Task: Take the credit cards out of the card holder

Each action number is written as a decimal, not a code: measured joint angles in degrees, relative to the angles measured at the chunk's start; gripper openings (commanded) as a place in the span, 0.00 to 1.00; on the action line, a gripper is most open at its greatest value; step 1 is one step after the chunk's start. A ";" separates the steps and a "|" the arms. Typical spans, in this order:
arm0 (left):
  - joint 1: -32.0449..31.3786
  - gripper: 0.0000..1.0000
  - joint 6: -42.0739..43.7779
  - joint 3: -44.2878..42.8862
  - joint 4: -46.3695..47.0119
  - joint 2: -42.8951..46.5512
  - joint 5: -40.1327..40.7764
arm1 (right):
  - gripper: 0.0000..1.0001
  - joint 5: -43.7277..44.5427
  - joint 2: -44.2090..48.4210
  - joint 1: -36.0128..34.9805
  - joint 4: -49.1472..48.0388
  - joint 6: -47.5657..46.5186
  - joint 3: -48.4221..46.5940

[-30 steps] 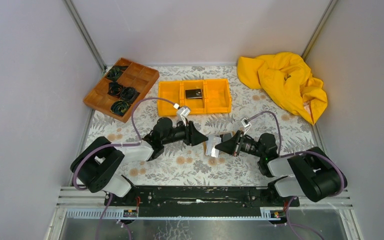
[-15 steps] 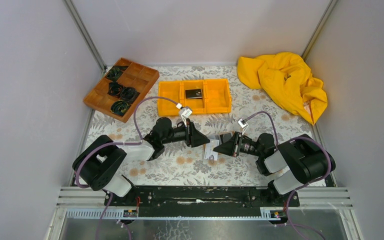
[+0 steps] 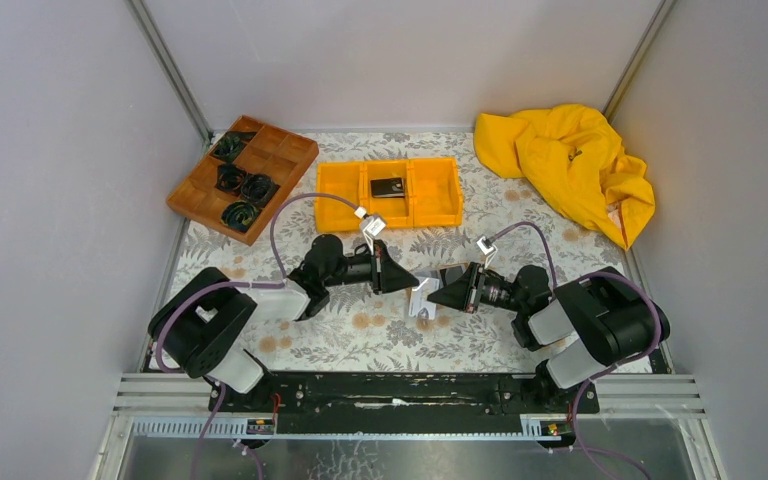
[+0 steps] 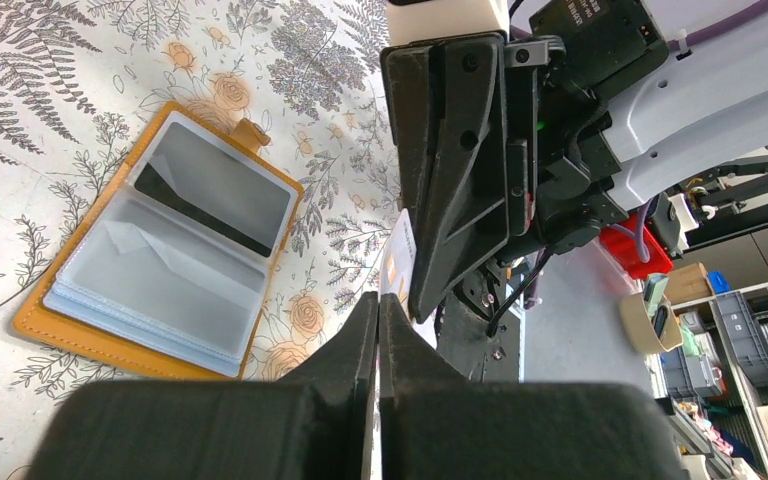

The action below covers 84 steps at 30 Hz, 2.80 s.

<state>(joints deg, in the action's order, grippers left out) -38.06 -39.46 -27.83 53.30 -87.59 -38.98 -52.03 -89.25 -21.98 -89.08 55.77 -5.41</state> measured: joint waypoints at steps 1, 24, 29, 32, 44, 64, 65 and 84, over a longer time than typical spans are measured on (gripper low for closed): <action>0.00 0.00 -0.09 0.02 0.15 0.00 -0.02 | 0.29 0.00 0.00 0.00 0.00 0.00 0.00; 1.22 0.00 -2.43 4.33 2.47 4.22 4.20 | 0.09 0.52 -0.50 -0.04 -0.94 0.33 -0.44; 1.79 0.00 -2.43 6.12 2.49 7.32 6.25 | 0.27 0.39 -1.99 -0.13 -1.40 0.96 -1.29; 2.60 0.00 -2.49 7.02 2.73 8.92 8.50 | 0.33 0.17 -2.69 -0.22 -1.38 1.16 -1.29; 3.52 0.00 -9.79 9.14 14.82 3.96 8.81 | 0.43 -0.02 -4.28 -1.29 -1.42 1.20 -1.51; 3.72 0.36 -11.23 9.33 17.29 3.50 5.55 | 0.00 -1.57 -2.60 -1.40 -1.68 1.33 -1.53; 3.72 0.38 -10.58 9.33 16.26 4.66 5.55 | 0.00 -1.68 -2.23 -1.40 -1.68 1.33 -1.53; 3.15 0.28 -8.24 11.06 12.31 8.81 5.35 | 0.00 -3.08 -0.90 -1.40 -1.64 1.36 -1.53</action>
<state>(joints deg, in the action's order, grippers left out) -34.92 -47.70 -16.78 65.60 -78.78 -33.63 -55.11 -90.15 -23.38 -90.72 57.12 -6.94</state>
